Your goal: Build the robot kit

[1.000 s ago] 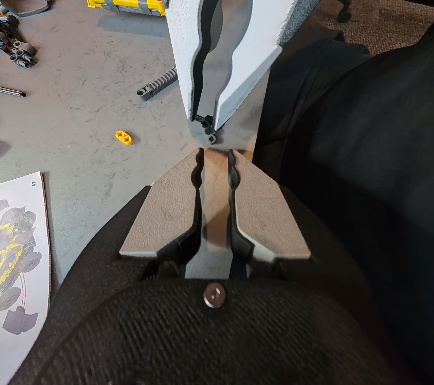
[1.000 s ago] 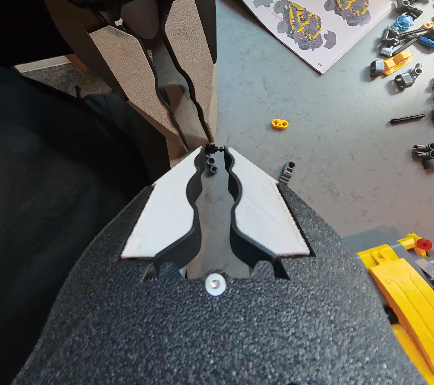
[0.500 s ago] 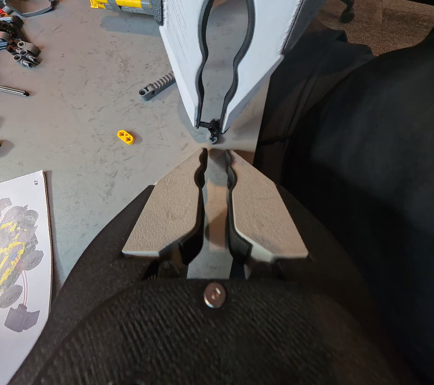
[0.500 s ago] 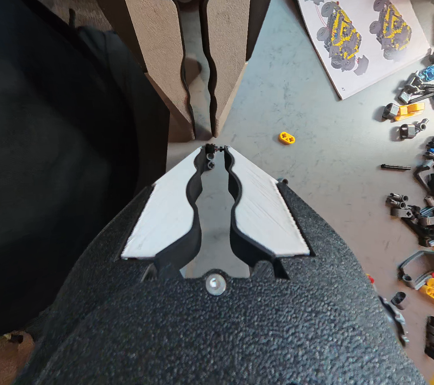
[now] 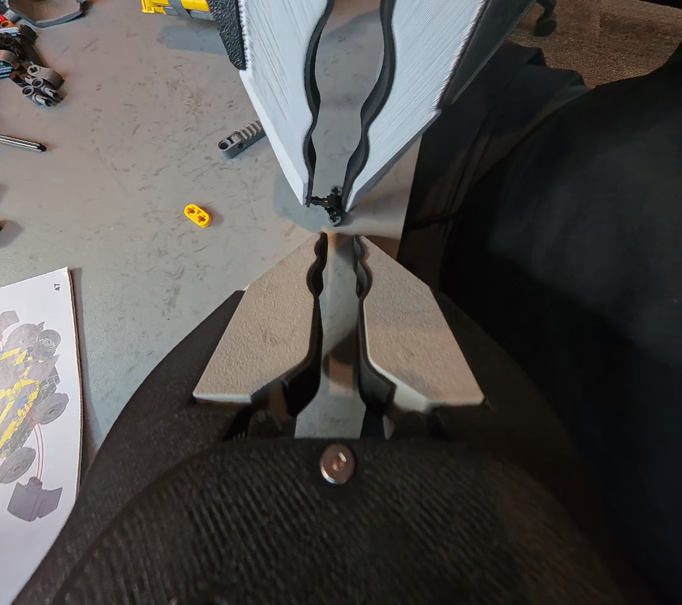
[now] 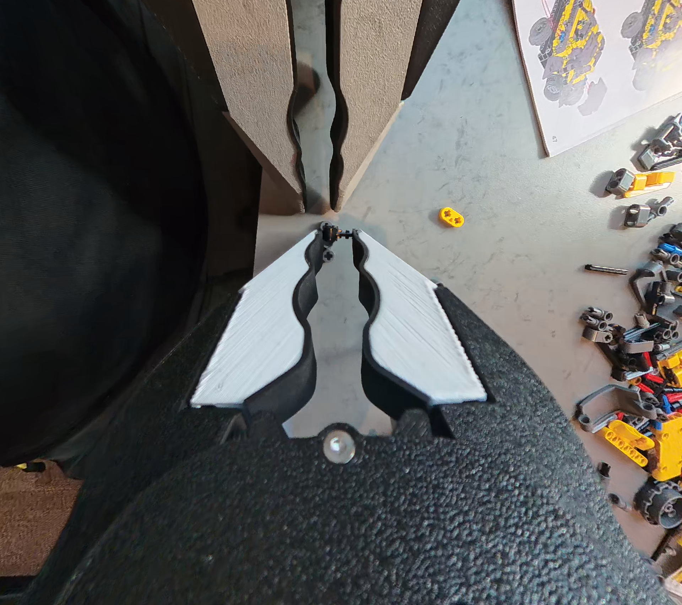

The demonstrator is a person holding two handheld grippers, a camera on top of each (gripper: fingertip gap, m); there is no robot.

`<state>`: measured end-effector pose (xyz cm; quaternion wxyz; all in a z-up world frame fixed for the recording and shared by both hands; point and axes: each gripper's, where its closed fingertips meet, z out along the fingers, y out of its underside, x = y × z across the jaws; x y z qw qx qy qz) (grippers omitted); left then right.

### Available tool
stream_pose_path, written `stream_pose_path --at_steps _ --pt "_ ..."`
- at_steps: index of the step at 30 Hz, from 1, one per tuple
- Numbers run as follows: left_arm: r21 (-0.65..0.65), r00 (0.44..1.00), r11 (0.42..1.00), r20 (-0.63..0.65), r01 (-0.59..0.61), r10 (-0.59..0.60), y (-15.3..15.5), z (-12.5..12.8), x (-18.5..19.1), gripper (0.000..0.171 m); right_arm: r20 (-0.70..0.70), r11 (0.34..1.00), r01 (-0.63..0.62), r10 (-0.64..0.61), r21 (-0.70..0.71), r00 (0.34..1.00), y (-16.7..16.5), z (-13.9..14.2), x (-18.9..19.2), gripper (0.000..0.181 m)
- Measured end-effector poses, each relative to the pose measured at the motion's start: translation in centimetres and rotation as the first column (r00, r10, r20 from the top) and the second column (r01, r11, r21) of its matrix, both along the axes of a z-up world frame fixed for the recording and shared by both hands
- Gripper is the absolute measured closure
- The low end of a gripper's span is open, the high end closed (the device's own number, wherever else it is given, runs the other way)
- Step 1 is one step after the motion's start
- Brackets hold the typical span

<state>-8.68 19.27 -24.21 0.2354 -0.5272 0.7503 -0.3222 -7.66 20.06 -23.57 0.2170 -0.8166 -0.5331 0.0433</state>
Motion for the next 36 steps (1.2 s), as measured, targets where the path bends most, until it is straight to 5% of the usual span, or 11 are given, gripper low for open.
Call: stream_pose_path --at_steps 1,36 --pt "0.003 1.0 1.0 0.001 -0.004 0.004 0.04 0.0 0.02 0.162 0.003 1.0 -0.001 0.001 0.0 1.0 0.03 0.0 -0.03 0.166" --pt "0.002 1.0 1.0 0.001 -0.006 0.006 0.07 0.0 -0.02 0.163 0.095 0.999 -0.032 0.031 0.003 0.995 0.18 -0.12 -0.29 0.166"
